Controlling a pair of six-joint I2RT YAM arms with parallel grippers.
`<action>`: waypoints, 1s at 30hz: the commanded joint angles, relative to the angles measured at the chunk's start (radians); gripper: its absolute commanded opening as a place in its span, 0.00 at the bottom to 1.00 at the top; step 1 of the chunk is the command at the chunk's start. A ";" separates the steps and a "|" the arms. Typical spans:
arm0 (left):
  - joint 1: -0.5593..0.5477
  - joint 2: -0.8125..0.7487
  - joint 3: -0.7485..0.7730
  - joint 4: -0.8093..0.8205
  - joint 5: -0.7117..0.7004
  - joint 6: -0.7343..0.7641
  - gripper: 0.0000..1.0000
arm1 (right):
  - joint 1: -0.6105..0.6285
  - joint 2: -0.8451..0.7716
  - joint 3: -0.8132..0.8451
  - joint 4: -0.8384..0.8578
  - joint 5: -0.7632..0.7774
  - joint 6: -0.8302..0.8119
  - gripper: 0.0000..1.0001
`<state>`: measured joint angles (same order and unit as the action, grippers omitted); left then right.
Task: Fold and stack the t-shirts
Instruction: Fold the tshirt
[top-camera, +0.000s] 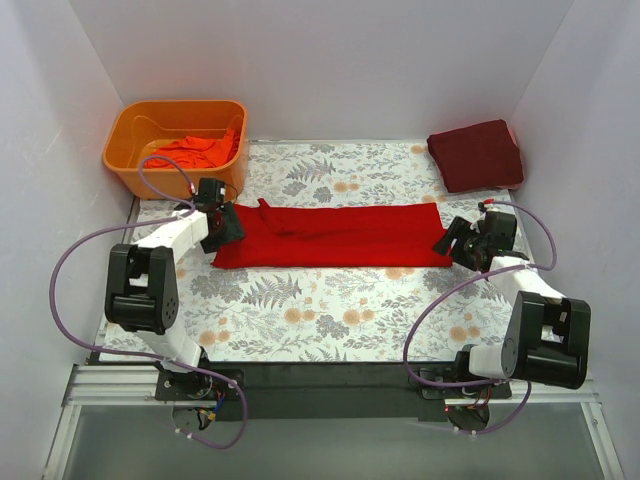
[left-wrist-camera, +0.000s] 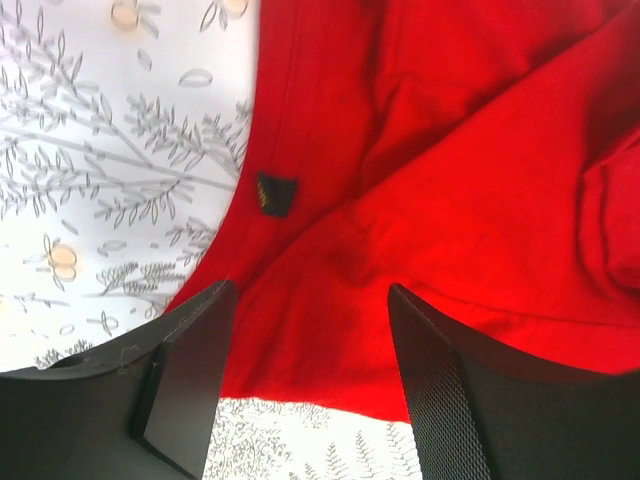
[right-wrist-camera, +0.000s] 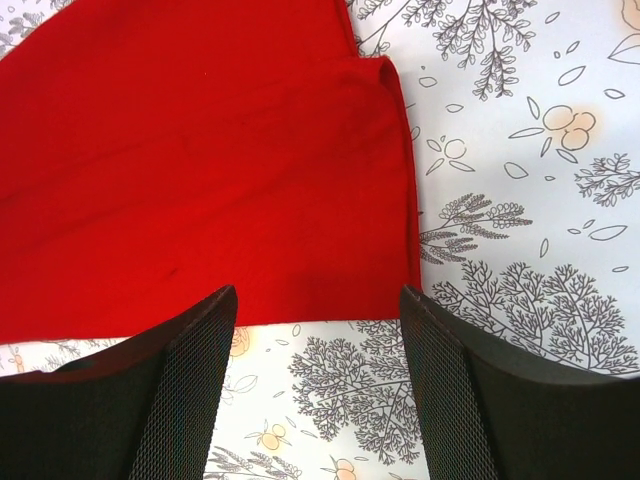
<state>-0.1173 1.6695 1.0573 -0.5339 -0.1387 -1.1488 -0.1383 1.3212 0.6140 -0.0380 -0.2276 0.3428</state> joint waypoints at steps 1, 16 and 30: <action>-0.001 0.007 0.035 0.041 -0.009 0.038 0.61 | 0.006 0.004 0.035 0.006 -0.007 -0.024 0.72; -0.001 0.050 0.026 0.103 0.040 0.063 0.43 | 0.008 0.030 0.049 0.016 -0.032 -0.041 0.71; -0.001 0.059 -0.003 0.121 0.019 0.064 0.24 | 0.008 0.035 0.058 0.016 -0.041 -0.047 0.70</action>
<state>-0.1173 1.7302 1.0657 -0.4358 -0.1146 -1.0969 -0.1352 1.3495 0.6266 -0.0364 -0.2581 0.3099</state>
